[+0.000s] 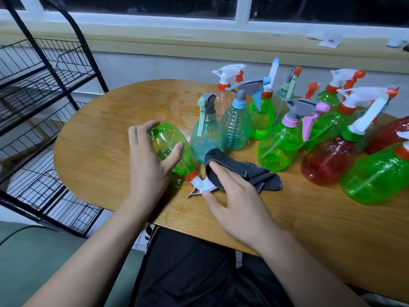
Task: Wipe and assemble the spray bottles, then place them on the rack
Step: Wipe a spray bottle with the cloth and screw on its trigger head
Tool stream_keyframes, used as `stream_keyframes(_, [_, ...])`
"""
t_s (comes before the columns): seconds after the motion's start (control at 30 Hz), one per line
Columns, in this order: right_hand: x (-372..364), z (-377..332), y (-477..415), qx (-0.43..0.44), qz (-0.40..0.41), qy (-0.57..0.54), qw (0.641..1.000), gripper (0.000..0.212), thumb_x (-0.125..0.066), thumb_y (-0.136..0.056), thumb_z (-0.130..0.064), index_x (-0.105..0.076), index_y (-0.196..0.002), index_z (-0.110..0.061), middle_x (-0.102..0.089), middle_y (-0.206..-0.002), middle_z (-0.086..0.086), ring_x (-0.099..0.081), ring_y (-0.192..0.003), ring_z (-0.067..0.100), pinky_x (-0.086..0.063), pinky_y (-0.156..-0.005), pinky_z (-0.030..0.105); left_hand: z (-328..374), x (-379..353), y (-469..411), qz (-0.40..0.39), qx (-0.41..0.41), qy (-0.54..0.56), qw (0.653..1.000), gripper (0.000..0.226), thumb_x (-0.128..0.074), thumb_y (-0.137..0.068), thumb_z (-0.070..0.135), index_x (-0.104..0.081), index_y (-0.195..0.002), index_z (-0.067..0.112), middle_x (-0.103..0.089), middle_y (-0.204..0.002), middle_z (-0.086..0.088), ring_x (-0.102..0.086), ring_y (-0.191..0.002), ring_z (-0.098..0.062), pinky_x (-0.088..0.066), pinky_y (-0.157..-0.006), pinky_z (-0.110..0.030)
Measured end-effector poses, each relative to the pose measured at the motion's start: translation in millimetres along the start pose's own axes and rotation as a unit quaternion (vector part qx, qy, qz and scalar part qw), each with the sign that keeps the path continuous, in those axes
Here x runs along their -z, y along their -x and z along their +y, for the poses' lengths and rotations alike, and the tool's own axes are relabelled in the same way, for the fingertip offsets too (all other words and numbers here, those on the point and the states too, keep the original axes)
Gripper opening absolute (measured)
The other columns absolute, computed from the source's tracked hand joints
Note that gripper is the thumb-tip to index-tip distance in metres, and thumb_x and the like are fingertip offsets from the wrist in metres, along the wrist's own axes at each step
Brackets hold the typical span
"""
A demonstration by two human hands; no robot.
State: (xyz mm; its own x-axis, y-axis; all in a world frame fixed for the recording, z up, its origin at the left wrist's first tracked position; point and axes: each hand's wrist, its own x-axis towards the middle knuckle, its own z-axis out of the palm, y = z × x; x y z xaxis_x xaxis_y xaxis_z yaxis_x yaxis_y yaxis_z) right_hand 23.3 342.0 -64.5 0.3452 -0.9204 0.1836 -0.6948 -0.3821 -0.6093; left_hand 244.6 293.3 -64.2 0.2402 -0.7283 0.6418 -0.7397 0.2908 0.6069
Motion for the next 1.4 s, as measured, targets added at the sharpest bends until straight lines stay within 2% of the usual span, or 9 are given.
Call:
stream_keyframes(0.17, [-4.9, 3.9, -14.1, 0.042, -0.018, 0.091, 0.995, 0.073, -0.051, -0.109, -0.043, -0.019, -0.169, -0.02, -0.033, -0.17, -0.005, -0.024, -0.155, 0.007, -0.005, -0.12, 0.01, -6.9, -7.7, -8.0, 0.004, 0.009, -0.002, 1.0, 0.062, -0.078, -0.094, 0.036, -0.052, -0.141, 0.004, -0.048, -0.132, -0.014, -0.048, -0.122, -0.013, -0.037, -0.108, -0.016])
stream_keyframes(0.43, [9.1, 18.7, -41.5, 0.014, -0.024, 0.046, 0.999, 0.075, -0.051, -0.109, -0.047, -0.014, -0.17, -0.025, -0.028, -0.172, -0.01, -0.021, -0.155, 0.003, -0.013, -0.117, 0.011, -6.2, -28.6, -24.4, -0.007, 0.015, 0.005, 1.0, 0.067, -0.077, -0.093, 0.042, -0.051, -0.144, 0.007, -0.045, -0.133, -0.01, -0.047, -0.124, -0.011, -0.034, -0.108, -0.011])
stream_keyframes(0.6, [15.8, 27.9, -46.9, -0.057, -0.008, -0.137, 0.989, 0.062, -0.064, -0.106, -0.039, -0.042, -0.163, -0.027, -0.062, -0.143, -0.018, -0.056, -0.123, -0.014, -0.045, -0.108, 0.015, -5.1, -27.8, -25.3, -0.019, 0.017, 0.017, 1.0, 0.074, -0.08, -0.089, 0.041, -0.052, -0.151, 0.014, -0.04, -0.128, -0.005, -0.044, -0.121, -0.01, -0.033, -0.106, -0.008])
stream_keyframes(0.7, [25.9, 30.4, -49.4, -0.102, -0.011, -0.333, 0.938, 0.052, -0.068, -0.104, -0.019, -0.054, -0.155, -0.016, -0.07, -0.14, -0.009, -0.063, -0.13, 0.003, -0.048, -0.116, 0.036, -2.8, -22.2, -24.6, -0.016, -0.041, 0.019, 0.999, 0.079, -0.078, -0.083, 0.048, -0.054, -0.146, 0.006, -0.039, -0.127, -0.009, -0.041, -0.122, -0.011, -0.033, -0.11, -0.012])
stream_keyframes(0.77, [36.6, 29.7, -50.3, -0.084, -0.004, -0.385, 0.919, 0.043, -0.066, -0.104, -0.009, -0.06, -0.147, -0.012, -0.074, -0.133, -0.004, -0.067, -0.128, 0.012, -0.051, -0.114, 0.035, -2.6, -20.1, -24.4, -0.021, -0.078, 0.024, 0.996, 0.087, -0.081, -0.08, 0.053, -0.053, -0.144, 0.001, -0.04, -0.128, -0.013, -0.04, -0.125, -0.012, -0.035, -0.113, -0.018])
stream_keyframes(0.97, [46.1, 32.0, -29.3, -0.025, -0.011, -0.312, 0.95, 0.042, -0.073, -0.101, -0.026, -0.067, -0.142, -0.02, -0.072, -0.135, -0.013, -0.064, -0.132, 0.007, -0.05, -0.111, 0.029, -13.9, -9.0, -19.0, -0.087, -0.119, 0.022, 0.989, 0.112, -0.092, -0.073, 0.05, -0.038, -0.158, 0.002, -0.036, -0.134, 0.0, -0.043, -0.128, -0.004, -0.054, -0.104, -0.048])
stream_keyframes(1.17, [22.8, 33.9, 0.2, 0.02, -0.086, -0.12, 0.989, 0.062, -0.058, -0.104, -0.055, -0.034, -0.161, -0.042, -0.027, -0.148, -0.053, -0.024, -0.144, -0.025, -0.02, -0.115, 0.004, -17.9, -3.4, -6.7, -0.137, -0.107, -0.023, 0.985, 0.106, -0.089, -0.073, 0.052, -0.043, -0.159, 0.011, -0.044, -0.127, -0.005, -0.052, -0.118, -0.017, -0.043, -0.105, -0.017])
stream_keyframes(1.27, [14.6, 30.8, 4.3, 0.057, -0.116, -0.018, 0.991, 0.067, -0.04, -0.107, -0.066, -0.019, -0.165, -0.041, -0.019, -0.161, -0.039, -0.002, -0.146, -0.026, -0.003, -0.116, 0.004, -13.6, -1.1, -2.8, -0.161, -0.061, -0.034, 0.984, 0.107, -0.086, -0.073, 0.06, -0.037, -0.163, 0.027, -0.043, -0.126, 0.001, -0.055, -0.113, -0.014, -0.053, -0.088, -0.03])
stream_keyframes(1.4, [5.8, 25.9, 4.6, 0.077, -0.102, 0.064, 0.99, 0.074, -0.032, -0.109, -0.065, -0.022, -0.169, -0.022, -0.029, -0.171, -0.009, -0.009, -0.155, -0.004, 0.005, -0.123, 0.013, -3.1, -1.9, -2.3, -0.17, -0.007, -0.043, 0.985, 0.083, -0.064, -0.088, 0.073, -0.039, -0.16, 0.04, -0.038, -0.115, 0.007, -0.05, -0.096, -0.009, -0.051, -0.076, -0.035])
